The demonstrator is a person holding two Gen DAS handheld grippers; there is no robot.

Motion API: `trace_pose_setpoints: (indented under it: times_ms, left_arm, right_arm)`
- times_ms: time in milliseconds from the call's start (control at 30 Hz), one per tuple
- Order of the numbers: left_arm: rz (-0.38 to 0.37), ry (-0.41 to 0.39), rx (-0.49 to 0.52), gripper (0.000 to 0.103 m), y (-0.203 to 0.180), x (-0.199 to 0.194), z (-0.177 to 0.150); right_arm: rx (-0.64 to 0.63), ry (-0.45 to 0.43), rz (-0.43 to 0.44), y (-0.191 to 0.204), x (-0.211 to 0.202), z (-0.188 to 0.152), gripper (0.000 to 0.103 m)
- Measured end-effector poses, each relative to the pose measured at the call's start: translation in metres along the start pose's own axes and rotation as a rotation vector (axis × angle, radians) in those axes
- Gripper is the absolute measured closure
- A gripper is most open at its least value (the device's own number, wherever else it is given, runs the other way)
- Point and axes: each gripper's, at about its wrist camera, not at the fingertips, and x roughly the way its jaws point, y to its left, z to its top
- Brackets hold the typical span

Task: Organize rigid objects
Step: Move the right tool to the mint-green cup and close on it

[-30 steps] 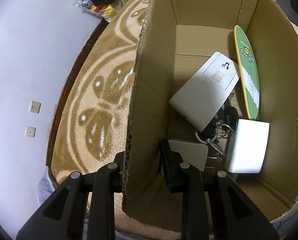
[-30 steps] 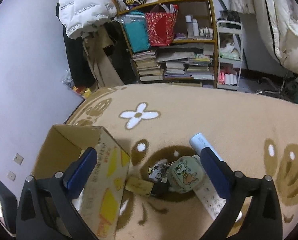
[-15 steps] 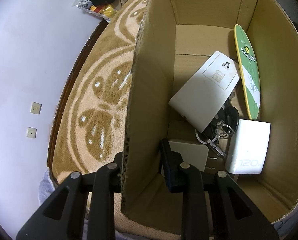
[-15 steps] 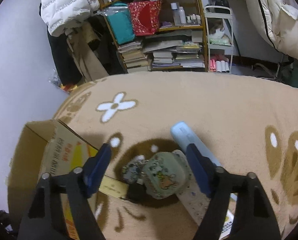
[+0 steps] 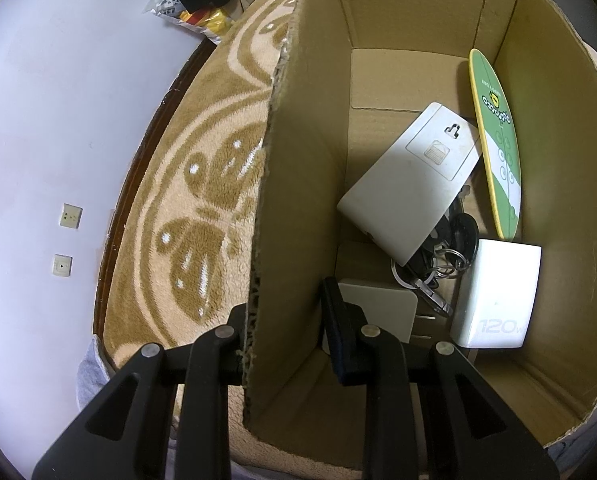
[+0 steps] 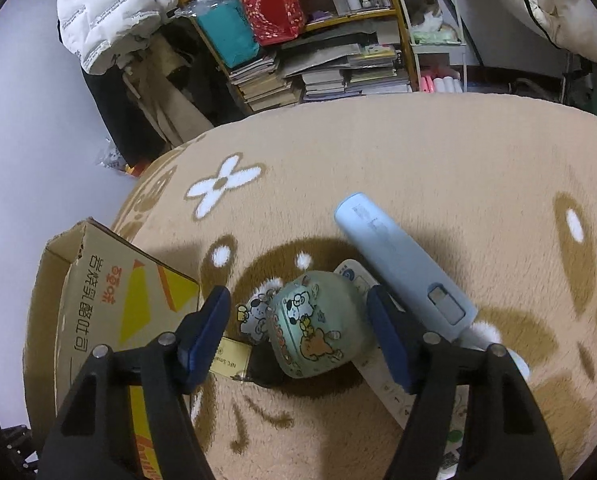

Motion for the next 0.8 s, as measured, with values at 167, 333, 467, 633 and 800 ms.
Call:
trace_pose_setpoints:
  times_ms: [167, 333, 467, 633, 800]
  left_arm:
    - [0.002, 0.000, 0.002, 0.078, 0.000, 0.000, 0.000]
    - [0.002, -0.002, 0.001, 0.078, 0.000, 0.000, 0.000]
    - [0.007, -0.003, 0.005, 0.078, -0.001, -0.001, -0.001]
    - [0.001, -0.002, -0.001, 0.078, -0.001, -0.001, -0.001]
    - [0.004, -0.002, 0.002, 0.078, -0.001, -0.003, -0.001]
  right_arm:
    - [-0.061, 0.005, -0.054, 0.009, 0.004, -0.003, 0.028]
    - [-0.110, 0.021, -0.112, 0.017, 0.014, -0.008, 0.031]
    - [-0.135, 0.025, -0.132, 0.019, 0.016, -0.009, 0.031]
    - [-0.189, 0.025, -0.175, 0.026, 0.019, -0.012, 0.032]
    - [-0.223, 0.011, -0.237, 0.031, 0.020, -0.014, 0.037]
